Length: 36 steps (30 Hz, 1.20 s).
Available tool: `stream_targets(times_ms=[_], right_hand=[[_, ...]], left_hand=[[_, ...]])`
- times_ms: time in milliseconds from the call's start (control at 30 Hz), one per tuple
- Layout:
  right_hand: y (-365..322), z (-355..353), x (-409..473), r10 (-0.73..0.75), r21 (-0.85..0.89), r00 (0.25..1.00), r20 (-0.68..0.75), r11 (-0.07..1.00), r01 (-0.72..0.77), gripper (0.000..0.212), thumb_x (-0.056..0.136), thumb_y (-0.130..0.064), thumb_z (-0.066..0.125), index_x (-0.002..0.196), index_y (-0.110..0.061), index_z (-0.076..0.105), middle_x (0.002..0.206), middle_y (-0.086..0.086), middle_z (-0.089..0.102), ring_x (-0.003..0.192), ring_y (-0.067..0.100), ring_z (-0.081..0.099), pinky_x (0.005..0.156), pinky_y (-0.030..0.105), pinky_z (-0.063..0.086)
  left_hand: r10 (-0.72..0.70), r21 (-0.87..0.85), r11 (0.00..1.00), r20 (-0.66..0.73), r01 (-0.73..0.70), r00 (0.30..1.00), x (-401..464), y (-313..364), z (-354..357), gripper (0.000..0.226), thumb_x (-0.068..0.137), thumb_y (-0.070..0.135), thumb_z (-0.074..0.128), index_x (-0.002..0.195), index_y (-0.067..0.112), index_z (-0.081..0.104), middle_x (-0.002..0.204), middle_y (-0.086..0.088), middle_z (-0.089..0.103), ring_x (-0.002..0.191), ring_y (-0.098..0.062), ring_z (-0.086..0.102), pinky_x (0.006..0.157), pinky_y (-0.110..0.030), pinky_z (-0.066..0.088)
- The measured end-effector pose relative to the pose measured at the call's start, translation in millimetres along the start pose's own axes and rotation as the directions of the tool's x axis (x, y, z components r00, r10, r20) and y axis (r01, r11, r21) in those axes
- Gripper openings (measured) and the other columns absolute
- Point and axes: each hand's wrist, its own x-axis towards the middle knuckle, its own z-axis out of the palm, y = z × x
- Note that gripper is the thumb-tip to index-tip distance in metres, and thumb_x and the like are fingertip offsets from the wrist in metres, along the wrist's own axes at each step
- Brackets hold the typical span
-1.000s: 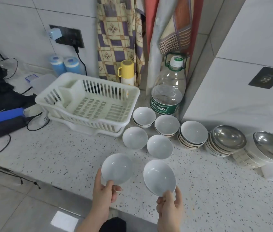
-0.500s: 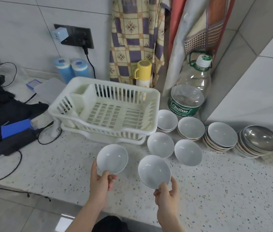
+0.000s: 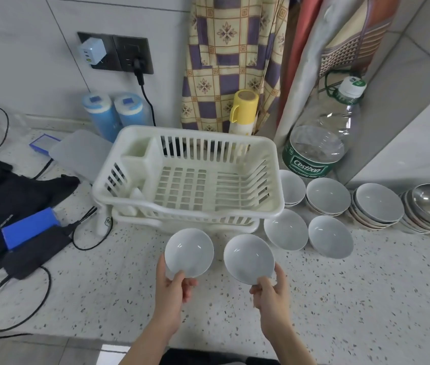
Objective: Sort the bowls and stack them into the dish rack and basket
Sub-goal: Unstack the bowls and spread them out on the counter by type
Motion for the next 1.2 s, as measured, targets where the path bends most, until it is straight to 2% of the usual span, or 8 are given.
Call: stream_targets(times_ms=[133,267,333,500,800,900,1033,1200], right_hand=[[-3,8,3,-0.006,-0.011,1.0,0.0,1.0,0.006,0.052,0.091,-0.001,0.048,0.126,-0.039,0.046,0.067,0.01,0.061,0.05,0.01,0.05,0.047,0.025,0.038],[-1,16,5,0.008,0.007,1.0,0.019,1.0,-0.008,0.052,0.092,-0.001,0.048,0.126,-0.04,0.044,0.06,0.007,0.06,0.05,0.011,0.05,0.054,0.028,0.039],[0,18,6,0.008,0.016,1.0,0.026,1.0,-0.008,0.052,0.092,0.0,0.048,0.126,-0.039,0.046,0.061,0.007,0.06,0.05,0.01,0.05,0.051,0.027,0.038],[1,22,11,0.02,0.036,1.0,0.009,0.999,-0.02,0.052,0.092,0.0,0.049,0.127,-0.039,0.048,0.065,0.01,0.061,0.045,0.007,0.05,0.045,0.022,0.039],[3,25,14,0.025,0.028,1.0,-0.008,0.999,-0.024,0.052,0.092,-0.001,0.05,0.125,-0.04,0.049,0.063,0.008,0.06,0.049,0.01,0.049,0.049,0.027,0.036],[4,26,14,0.035,0.025,0.999,-0.007,0.999,-0.035,0.054,0.091,0.0,0.049,0.126,-0.041,0.047,0.06,0.006,0.06,0.052,0.012,0.049,0.048,0.026,0.035],[5,28,13,0.058,0.029,0.998,0.023,0.998,-0.059,0.056,0.092,-0.001,0.049,0.13,-0.042,0.042,0.068,0.008,0.062,0.055,0.012,0.051,0.049,0.025,0.039],[5,29,13,0.063,0.039,0.998,0.031,0.997,-0.064,0.056,0.092,-0.001,0.05,0.13,-0.042,0.041,0.061,0.003,0.062,0.055,0.012,0.05,0.048,0.024,0.038]], left_hand=[[0.001,0.01,1.0,0.025,-0.001,1.0,9,2,-2,0.062,0.101,0.005,0.047,0.124,0.062,0.043,0.063,-0.013,0.068,0.042,-0.012,0.046,0.039,-0.023,0.035],[0.006,-0.005,1.0,0.051,-0.005,0.999,15,3,-4,0.059,0.102,0.007,0.048,0.124,0.061,0.044,0.068,-0.018,0.067,0.043,-0.013,0.046,0.04,-0.024,0.035],[0.004,-0.018,1.0,0.06,-0.003,0.998,18,4,-5,0.059,0.102,0.007,0.048,0.125,0.062,0.044,0.068,-0.019,0.067,0.044,-0.014,0.046,0.041,-0.025,0.035],[0.007,-0.033,0.999,0.08,-0.004,0.997,20,5,-6,0.062,0.103,0.009,0.049,0.111,0.071,0.047,0.067,-0.018,0.065,0.043,-0.013,0.045,0.041,-0.025,0.035],[0.039,-0.028,0.999,0.109,-0.036,0.993,22,2,-7,0.06,0.103,0.013,0.049,0.12,0.07,0.043,0.066,-0.013,0.067,0.041,-0.013,0.043,0.039,-0.025,0.035],[0.046,-0.025,0.999,0.124,-0.043,0.991,23,1,-8,0.061,0.103,0.013,0.048,0.118,0.072,0.043,0.064,-0.01,0.065,0.039,-0.013,0.041,0.038,-0.024,0.034],[0.053,-0.017,0.999,0.131,-0.051,0.99,22,2,-8,0.061,0.104,0.014,0.049,0.118,0.073,0.043,0.065,-0.011,0.065,0.039,-0.013,0.041,0.038,-0.023,0.034],[0.059,-0.021,0.998,0.14,-0.056,0.988,22,2,-8,0.058,0.103,0.013,0.049,0.123,0.067,0.043,0.064,-0.011,0.065,0.039,-0.014,0.043,0.037,-0.023,0.034]])
